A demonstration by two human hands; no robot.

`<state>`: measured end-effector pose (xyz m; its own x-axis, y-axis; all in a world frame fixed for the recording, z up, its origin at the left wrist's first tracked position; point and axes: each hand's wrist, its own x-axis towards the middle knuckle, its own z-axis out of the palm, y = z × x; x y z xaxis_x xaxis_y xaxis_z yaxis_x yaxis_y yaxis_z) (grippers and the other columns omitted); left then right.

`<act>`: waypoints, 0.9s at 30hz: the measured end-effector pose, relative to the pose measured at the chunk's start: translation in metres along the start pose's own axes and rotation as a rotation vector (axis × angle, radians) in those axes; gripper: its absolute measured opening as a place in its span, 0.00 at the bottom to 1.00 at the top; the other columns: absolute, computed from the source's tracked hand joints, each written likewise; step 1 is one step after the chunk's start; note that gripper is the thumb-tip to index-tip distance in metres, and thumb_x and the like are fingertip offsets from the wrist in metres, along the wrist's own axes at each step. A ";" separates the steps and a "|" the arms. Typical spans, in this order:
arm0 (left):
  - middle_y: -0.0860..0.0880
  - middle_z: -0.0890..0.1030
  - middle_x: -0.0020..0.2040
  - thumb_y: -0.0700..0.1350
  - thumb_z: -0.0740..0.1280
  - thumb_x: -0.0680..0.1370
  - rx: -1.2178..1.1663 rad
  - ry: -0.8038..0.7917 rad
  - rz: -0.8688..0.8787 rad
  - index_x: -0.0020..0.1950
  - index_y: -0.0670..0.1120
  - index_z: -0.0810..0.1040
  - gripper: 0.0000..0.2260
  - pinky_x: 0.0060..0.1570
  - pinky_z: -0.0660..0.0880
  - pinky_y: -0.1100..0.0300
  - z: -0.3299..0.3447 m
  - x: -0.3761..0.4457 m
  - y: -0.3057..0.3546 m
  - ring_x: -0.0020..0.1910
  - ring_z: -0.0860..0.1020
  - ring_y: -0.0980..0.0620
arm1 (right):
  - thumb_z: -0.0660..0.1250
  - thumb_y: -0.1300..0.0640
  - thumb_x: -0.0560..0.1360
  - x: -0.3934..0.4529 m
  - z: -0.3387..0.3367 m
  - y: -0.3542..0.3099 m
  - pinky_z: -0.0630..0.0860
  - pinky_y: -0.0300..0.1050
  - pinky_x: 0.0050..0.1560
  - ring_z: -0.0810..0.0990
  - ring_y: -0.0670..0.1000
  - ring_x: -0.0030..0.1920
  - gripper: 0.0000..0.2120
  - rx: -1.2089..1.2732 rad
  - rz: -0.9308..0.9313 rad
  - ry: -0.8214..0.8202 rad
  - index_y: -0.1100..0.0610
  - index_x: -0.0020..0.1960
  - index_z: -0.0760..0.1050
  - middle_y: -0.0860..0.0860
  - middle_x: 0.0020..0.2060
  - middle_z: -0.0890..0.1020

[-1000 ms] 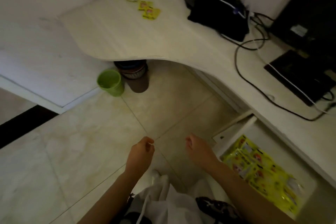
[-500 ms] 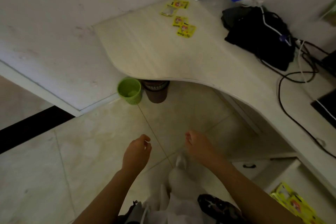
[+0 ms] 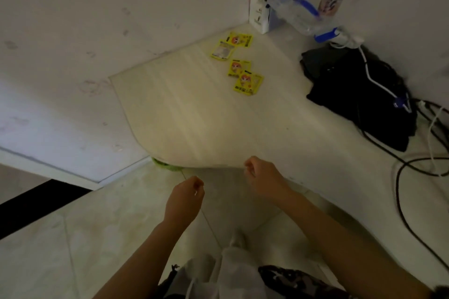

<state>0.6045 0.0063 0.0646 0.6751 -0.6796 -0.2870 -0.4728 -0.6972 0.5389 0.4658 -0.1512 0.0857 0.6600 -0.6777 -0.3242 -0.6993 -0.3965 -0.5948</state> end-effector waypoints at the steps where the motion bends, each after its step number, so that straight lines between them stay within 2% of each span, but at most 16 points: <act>1: 0.48 0.81 0.48 0.44 0.62 0.79 -0.014 -0.003 0.003 0.54 0.46 0.78 0.08 0.49 0.77 0.56 -0.002 0.012 0.005 0.46 0.79 0.51 | 0.58 0.56 0.80 0.012 -0.006 -0.001 0.77 0.47 0.55 0.79 0.54 0.55 0.13 0.004 0.000 -0.006 0.58 0.62 0.72 0.55 0.55 0.80; 9: 0.48 0.81 0.50 0.44 0.62 0.79 -0.046 -0.071 0.024 0.56 0.46 0.78 0.08 0.46 0.72 0.61 -0.016 0.122 0.031 0.45 0.77 0.53 | 0.58 0.54 0.79 0.102 -0.040 -0.009 0.78 0.48 0.53 0.79 0.52 0.51 0.14 0.021 0.074 0.030 0.57 0.61 0.72 0.54 0.53 0.81; 14: 0.49 0.80 0.49 0.44 0.62 0.79 -0.033 -0.135 0.045 0.57 0.47 0.77 0.09 0.47 0.74 0.58 -0.029 0.198 0.041 0.45 0.78 0.51 | 0.59 0.55 0.78 0.161 -0.054 -0.014 0.76 0.47 0.52 0.78 0.52 0.49 0.13 0.106 0.208 0.076 0.57 0.61 0.73 0.52 0.50 0.79; 17: 0.50 0.79 0.47 0.44 0.62 0.78 -0.021 -0.162 0.043 0.55 0.48 0.77 0.08 0.46 0.76 0.56 -0.036 0.244 0.045 0.45 0.78 0.50 | 0.60 0.56 0.77 0.197 -0.057 -0.017 0.73 0.42 0.48 0.76 0.51 0.47 0.13 0.150 0.297 0.108 0.58 0.60 0.74 0.52 0.50 0.79; 20: 0.50 0.79 0.47 0.43 0.61 0.77 -0.026 -0.197 0.037 0.55 0.49 0.77 0.08 0.43 0.76 0.56 -0.042 0.287 0.052 0.43 0.78 0.50 | 0.61 0.57 0.77 0.227 -0.062 -0.019 0.72 0.42 0.50 0.78 0.54 0.51 0.14 0.208 0.388 0.139 0.59 0.61 0.73 0.56 0.53 0.80; 24: 0.48 0.79 0.50 0.43 0.61 0.77 -0.004 -0.223 0.058 0.56 0.48 0.76 0.09 0.46 0.78 0.54 -0.044 0.337 0.071 0.45 0.78 0.47 | 0.63 0.55 0.77 0.262 -0.074 -0.015 0.72 0.45 0.55 0.77 0.56 0.57 0.18 0.265 0.491 0.166 0.61 0.65 0.70 0.57 0.57 0.79; 27: 0.47 0.79 0.52 0.43 0.62 0.77 0.002 -0.235 0.066 0.57 0.46 0.75 0.10 0.47 0.75 0.55 -0.039 0.370 0.089 0.47 0.78 0.46 | 0.64 0.52 0.77 0.288 -0.082 -0.009 0.74 0.50 0.57 0.76 0.59 0.60 0.23 0.309 0.582 0.170 0.62 0.67 0.66 0.60 0.60 0.77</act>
<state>0.8349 -0.2983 0.0374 0.4928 -0.7578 -0.4276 -0.5124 -0.6499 0.5613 0.6397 -0.3940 0.0581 0.1301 -0.8250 -0.5499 -0.8002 0.2401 -0.5495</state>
